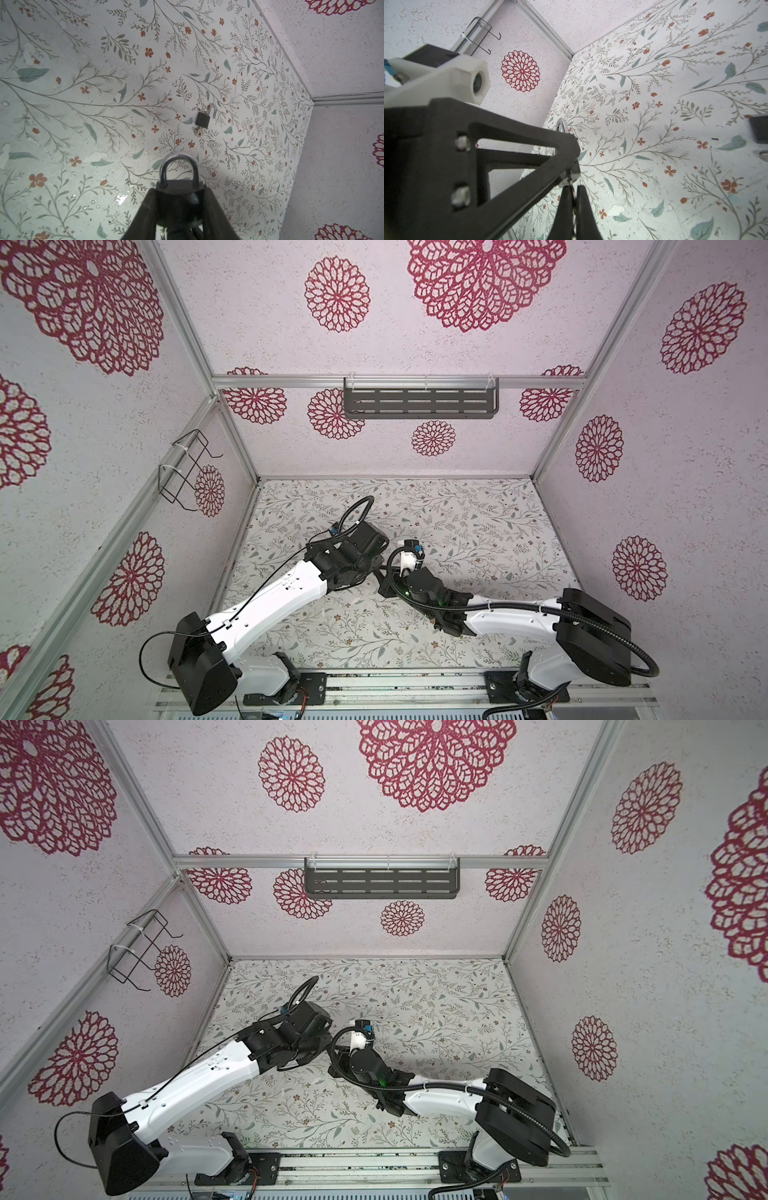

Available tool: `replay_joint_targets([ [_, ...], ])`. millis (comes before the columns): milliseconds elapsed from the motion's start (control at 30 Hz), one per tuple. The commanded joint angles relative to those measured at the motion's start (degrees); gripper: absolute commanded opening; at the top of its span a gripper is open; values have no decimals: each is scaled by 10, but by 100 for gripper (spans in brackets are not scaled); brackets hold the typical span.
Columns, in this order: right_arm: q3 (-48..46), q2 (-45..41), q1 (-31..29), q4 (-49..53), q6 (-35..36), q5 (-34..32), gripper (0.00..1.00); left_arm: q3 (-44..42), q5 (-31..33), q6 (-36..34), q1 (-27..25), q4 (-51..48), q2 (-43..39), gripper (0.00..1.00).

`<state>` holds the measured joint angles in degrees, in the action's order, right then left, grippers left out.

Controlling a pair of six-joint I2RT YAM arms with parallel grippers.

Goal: Unlock with the key

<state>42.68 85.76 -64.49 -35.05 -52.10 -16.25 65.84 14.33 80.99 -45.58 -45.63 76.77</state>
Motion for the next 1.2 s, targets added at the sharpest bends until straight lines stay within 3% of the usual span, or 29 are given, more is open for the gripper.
replay_joint_targets([
  [0,29,-12,24,-95,10,-57,7,-2,-89,-13,-15,-50,-14,0],
  [100,7,-16,20,-100,-6,-51,18,12,-45,-25,-4,-43,-19,0],
  [300,-10,-12,12,-97,-31,-32,22,7,-7,-30,22,-8,-36,0],
  [667,-17,-3,11,-108,-49,-10,16,12,1,-40,40,2,-46,0],
  [1167,-4,18,0,-119,-49,11,16,3,-17,-42,54,23,-48,0],
])
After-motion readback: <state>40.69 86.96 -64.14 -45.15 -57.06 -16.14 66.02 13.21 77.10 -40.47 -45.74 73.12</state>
